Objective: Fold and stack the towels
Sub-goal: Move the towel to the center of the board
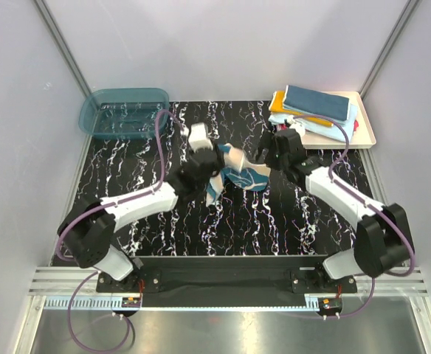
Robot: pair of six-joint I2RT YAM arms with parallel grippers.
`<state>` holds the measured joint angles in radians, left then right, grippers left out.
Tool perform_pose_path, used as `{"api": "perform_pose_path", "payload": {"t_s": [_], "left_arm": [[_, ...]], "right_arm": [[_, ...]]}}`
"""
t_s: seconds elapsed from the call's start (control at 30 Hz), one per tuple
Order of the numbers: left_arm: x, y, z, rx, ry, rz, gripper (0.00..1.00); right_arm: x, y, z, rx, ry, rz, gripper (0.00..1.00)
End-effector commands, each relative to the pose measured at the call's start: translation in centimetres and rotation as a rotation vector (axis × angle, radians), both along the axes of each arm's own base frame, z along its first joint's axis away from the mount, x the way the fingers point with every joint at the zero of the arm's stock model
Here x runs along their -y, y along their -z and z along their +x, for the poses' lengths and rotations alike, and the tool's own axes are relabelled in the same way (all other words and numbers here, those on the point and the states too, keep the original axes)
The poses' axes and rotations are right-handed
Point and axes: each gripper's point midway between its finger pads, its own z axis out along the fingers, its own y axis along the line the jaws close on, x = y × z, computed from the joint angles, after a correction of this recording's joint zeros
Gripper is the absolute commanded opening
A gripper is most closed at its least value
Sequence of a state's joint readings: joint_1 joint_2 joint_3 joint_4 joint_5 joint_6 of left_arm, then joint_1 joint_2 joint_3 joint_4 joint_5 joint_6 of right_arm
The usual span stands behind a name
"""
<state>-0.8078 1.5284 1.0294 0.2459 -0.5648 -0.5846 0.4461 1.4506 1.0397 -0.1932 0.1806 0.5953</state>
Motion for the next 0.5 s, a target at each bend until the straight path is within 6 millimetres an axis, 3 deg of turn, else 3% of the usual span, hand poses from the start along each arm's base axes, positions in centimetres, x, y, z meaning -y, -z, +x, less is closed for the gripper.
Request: {"api": "perform_pose_path", "payload": {"t_s": [0.0, 0.07, 0.1, 0.13, 0.2, 0.23, 0.3, 0.33, 0.47], "left_arm": [[0.3, 1.5, -2.9, -0.056, 0.032, -0.125, 0.38], [-0.2, 5.1, -5.1, -0.148, 0.058, -0.078, 0.47], [-0.7, 4.9, -5.8, -0.151, 0.062, -0.090, 0.50], [-1.2, 6.4, -6.8, -0.180, 0.080, -0.074, 0.53], [-2.5, 7.1, -7.9, -0.200, 0.070, -0.065, 0.57], [-2.8, 6.0, -8.3, -0.180, 0.083, -0.085, 0.59], [-4.1, 7.0, -9.3, -0.207, 0.075, -0.046, 0.61], [-4.6, 6.2, -9.6, -0.196, 0.070, -0.057, 0.61], [-7.3, 7.3, -10.8, -0.247, 0.005, -0.044, 0.63]], "right_arm": [[1.9, 0.1, -2.5, 0.015, 0.082, -0.004, 1.00], [2.3, 1.0, -4.2, 0.002, 0.068, -0.023, 1.00], [2.4, 1.6, -4.9, -0.015, 0.063, -0.037, 1.00], [2.1, 1.9, -5.4, -0.021, 0.053, -0.041, 1.00], [1.9, 2.9, -6.3, -0.034, 0.038, -0.041, 0.96], [1.4, 3.1, -6.6, -0.037, 0.024, -0.045, 0.95], [0.9, 3.3, -6.7, -0.039, 0.007, -0.057, 0.93], [0.6, 3.2, -6.6, -0.037, -0.002, -0.062, 0.93], [-2.4, 1.4, -5.9, 0.015, -0.087, -0.032, 0.86]]}}
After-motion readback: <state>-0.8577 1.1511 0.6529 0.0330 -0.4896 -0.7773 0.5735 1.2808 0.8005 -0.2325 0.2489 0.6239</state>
